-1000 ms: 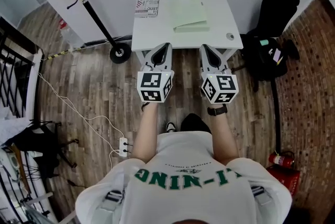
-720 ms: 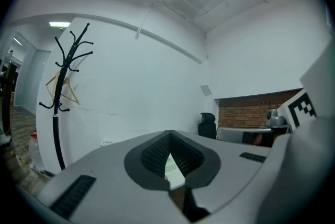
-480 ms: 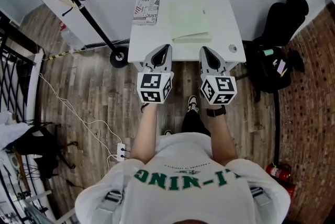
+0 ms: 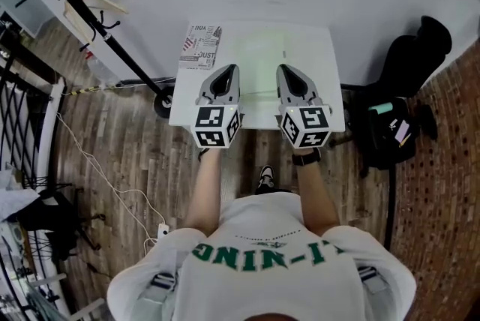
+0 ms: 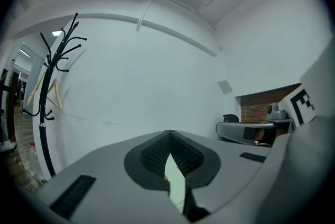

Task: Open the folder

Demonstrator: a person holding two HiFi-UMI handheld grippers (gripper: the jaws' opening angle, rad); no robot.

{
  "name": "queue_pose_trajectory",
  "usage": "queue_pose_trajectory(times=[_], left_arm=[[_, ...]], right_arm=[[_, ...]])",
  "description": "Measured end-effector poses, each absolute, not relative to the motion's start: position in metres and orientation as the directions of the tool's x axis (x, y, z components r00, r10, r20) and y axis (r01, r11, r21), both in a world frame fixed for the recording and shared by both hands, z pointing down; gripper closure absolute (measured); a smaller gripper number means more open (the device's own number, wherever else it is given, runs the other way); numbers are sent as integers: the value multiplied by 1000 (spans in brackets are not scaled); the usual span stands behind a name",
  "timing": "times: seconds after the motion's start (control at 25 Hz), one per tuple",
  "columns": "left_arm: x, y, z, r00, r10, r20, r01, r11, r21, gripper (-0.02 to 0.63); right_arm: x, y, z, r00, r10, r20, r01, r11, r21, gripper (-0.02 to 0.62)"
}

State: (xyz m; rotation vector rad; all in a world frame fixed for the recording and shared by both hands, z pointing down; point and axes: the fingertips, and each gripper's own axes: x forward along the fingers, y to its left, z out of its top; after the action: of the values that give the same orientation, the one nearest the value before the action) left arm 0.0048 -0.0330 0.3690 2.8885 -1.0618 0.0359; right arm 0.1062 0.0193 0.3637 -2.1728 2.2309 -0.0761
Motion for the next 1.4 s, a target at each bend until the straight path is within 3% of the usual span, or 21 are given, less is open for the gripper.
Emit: queue_pose_trajectory(times=[0.4,0.84,1.4], left_arm=[[88,-78,385,735,-672,87,-677,-735,44,592],[120,-115,418,724,-675,144,-687,-724,60,592],[155,-196,447,774,-604,191,-625,-778,69,592]], right_arm=[[195,-35,391,-73,-995,66,-994,67,-87,574],[220,-70,447,-150,-972,179,-981,125,-145,540],[266,-142,501,-110,-940,324,-982,51,-184,479]])
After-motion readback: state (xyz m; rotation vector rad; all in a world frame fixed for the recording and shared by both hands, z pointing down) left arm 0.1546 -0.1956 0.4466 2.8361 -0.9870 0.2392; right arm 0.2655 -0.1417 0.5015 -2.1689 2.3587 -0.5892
